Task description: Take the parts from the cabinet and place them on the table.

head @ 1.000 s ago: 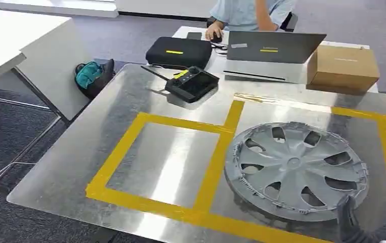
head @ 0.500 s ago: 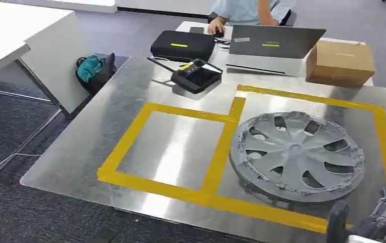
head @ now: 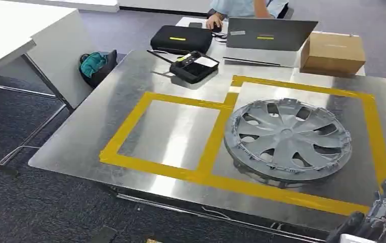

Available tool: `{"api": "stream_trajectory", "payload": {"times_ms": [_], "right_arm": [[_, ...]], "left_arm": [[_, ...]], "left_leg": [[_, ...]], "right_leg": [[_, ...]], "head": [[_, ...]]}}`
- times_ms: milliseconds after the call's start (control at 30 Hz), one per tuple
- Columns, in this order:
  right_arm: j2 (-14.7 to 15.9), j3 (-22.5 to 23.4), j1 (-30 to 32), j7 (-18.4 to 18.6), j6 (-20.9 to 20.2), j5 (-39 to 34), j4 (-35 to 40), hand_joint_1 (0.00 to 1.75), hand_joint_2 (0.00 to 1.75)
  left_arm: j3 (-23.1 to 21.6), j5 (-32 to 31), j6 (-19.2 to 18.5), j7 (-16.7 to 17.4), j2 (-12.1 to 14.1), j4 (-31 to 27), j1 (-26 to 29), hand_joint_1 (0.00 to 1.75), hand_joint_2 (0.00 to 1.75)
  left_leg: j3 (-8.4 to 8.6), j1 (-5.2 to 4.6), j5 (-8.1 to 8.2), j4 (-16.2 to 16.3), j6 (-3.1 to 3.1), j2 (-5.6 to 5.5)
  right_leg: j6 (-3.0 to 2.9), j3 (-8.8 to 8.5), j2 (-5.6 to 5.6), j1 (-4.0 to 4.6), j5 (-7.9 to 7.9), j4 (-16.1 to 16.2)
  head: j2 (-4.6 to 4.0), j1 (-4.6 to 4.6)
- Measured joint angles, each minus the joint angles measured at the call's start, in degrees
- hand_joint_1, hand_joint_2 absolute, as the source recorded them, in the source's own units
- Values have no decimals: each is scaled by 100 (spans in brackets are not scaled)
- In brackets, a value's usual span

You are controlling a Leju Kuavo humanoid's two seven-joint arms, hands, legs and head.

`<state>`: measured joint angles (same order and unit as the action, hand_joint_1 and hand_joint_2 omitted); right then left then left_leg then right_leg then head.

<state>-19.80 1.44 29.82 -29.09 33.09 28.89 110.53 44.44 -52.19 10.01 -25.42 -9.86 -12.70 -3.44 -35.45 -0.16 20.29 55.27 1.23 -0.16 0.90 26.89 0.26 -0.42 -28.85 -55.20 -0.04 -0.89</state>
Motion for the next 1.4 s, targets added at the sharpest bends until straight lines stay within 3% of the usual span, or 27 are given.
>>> {"api": "stream_trajectory", "payload": {"times_ms": [100,133,167,233,300,333,367,433,500,567,633,667,700,733,800,867,900,967,1000,1033,1067,1133,1200,1300,1333,1367,1400], "right_arm": [[-18,0,-26,15,-70,29,-44,0,0],[-18,0,-37,20,-83,40,-70,0,0],[-18,0,-45,28,-83,42,-92,0,0],[-18,2,-51,31,-83,42,-127,0,0],[-20,2,-58,33,-83,42,-151,0,0],[-22,0,-59,33,-83,42,-162,0,0],[-22,0,-66,35,-83,42,-168,0,0],[-22,0,-78,35,-83,44,-184,0,0],[-22,2,-72,35,-83,44,-190,0,0],[-22,4,-70,39,-83,44,-208,0,0],[-22,4,-78,44,-83,44,-225,0,0],[-22,4,-76,46,-83,44,-238,0,0],[-22,6,-74,48,-83,42,-247,0,0],[-22,11,-80,48,-90,37,-260,0,0],[-22,11,-110,50,-103,18,-282,0,0],[-22,4,-194,39,-125,0,-321,0,0],[-22,4,-223,35,-135,-13,-350,0,0],[-22,6,-249,18,-164,-22,-404,0,0],[-22,-2,-276,15,-179,-26,-446,0,0],[-20,-7,-317,15,-179,-28,-475,0,0],[-20,-22,-342,28,-184,-24,-498,0,0],[7,-94,-517,208,-298,62,-696,0,0],[174,-305,-988,322,-409,-61,-1190,0,0],[451,-869,-1870,404,-256,-505,-2246,0,0],[518,-1024,-2096,418,-267,-657,-2574,0,0],[561,-1149,-2281,417,-321,-755,-2844,0,0],[606,-1242,-2454,417,-361,-815,-3083,0,0]], "left_arm": [[15,2,9,-2,-4,0,-13,0,0],[33,4,9,-2,-4,0,-19,0,0],[50,4,9,-2,-4,0,-19,0,0],[57,4,9,-2,-9,0,-18,0,0],[59,4,9,-2,-9,0,-30,0,0],[59,4,9,-2,-2,0,-42,0,0],[63,4,13,-4,-2,0,-55,0,0],[66,4,20,-7,-6,0,-62,0,0],[66,4,20,-7,-13,0,-39,0,0],[74,9,28,-7,-9,0,-50,0,0],[74,7,28,-7,-15,0,-51,0,0],[76,7,28,-7,-15,0,-49,0,0],[76,7,28,-7,-20,0,-47,0,0],[79,9,35,-7,-24,0,-48,0,0],[90,26,72,-18,-37,0,-54,0,0],[103,68,107,-24,-39,0,-63,0,0],[109,79,116,-26,-41,0,-71,0,0],[133,120,129,-31,-61,0,-84,0,0],[155,131,148,-33,-63,0,-83,0,0],[175,149,173,-33,-70,0,-86,0,0],[199,131,168,-44,-96,0,-99,0,0],[107,-90,-160,198,-208,-53,-431,0,0],[-128,495,-339,986,-442,-436,-949,0,0],[-810,2048,-179,1239,-638,-971,-1187,0,0],[-1155,2559,-13,1193,-680,-1089,-1181,0,0],[-1493,3005,167,1120,-732,-1173,-1170,0,0],[-1815,3315,296,1051,-745,-1248,-1154,0,0]], "left_leg": [[-320,17,962,1006,91,5],[-447,18,1213,1492,108,5],[-489,18,1278,1784,116,4],[-199,18,1003,1562,99,4],[485,6,664,569,20,1],[839,-17,658,75,-49,-3],[965,-34,693,-202,-75,-1],[913,-56,693,-239,-89,-2],[831,-9,582,-310,-176,19],[730,-3,483,-308,-258,38],[617,-4,383,-305,-262,42],[545,-4,329,-299,-258,48],[478,-2,278,-294,-249,52],[402,3,226,-280,-233,55],[247,30,136,-221,-180,53],[120,7,80,-106,-106,45],[101,0,25,-92,-74,46],[77,18,-45,-89,-20,44],[42,28,-52,-70,16,42],[-8,35,144,8,49,38],[-91,36,522,279,72,37],[-363,36,1211,1194,100,35],[-459,37,1287,1784,92,36],[181,37,647,1183,55,37],[550,37,605,694,38,54],[941,19,754,152,13,114],[1103,-1,890,-242,-40,113]], "right_leg": [[-83,149,-7,9,173,-5],[-90,242,-14,14,250,-16],[-88,338,-14,14,315,-16],[-65,502,-11,16,423,-35],[-32,603,-3,25,508,-44],[-13,630,-6,21,545,-45],[22,666,-14,48,584,-59],[85,727,-35,25,693,-44],[145,801,-31,40,741,-35],[203,1004,-27,21,166,-512],[249,1263,-26,13,-402,-1484],[270,1322,-26,12,-519,-1836],[281,1261,-27,4,-457,-1910],[292,1076,-27,-10,-267,-1739],[320,404,-32,-39,130,-837],[345,-226,-5,-29,-73,79],[261,-142,9,-24,-80,28],[191,-22,6,6,-66,-32],[89,36,-8,-22,-7,-26],[16,101,-24,-25,43,-30],[-38,169,-21,-25,107,-30],[-57,305,-44,-13,273,-40],[-54,535,-133,4,444,-55],[-39,835,-101,5,680,-77],[-9,905,-84,-2,749,-91],[37,952,-79,24,804,-108],[79,994,-98,26,867,-119]], "head": [[0,70],[0,65],[0,70],[0,70],[0,72],[0,70],[0,65],[0,68],[0,70],[0,28],[0,30],[0,22],[0,28],[0,24],[0,28],[0,8],[0,37],[0,28],[0,21],[0,35],[0,65],[0,100],[0,89],[0,98],[0,96],[0,105],[0,96]]}}
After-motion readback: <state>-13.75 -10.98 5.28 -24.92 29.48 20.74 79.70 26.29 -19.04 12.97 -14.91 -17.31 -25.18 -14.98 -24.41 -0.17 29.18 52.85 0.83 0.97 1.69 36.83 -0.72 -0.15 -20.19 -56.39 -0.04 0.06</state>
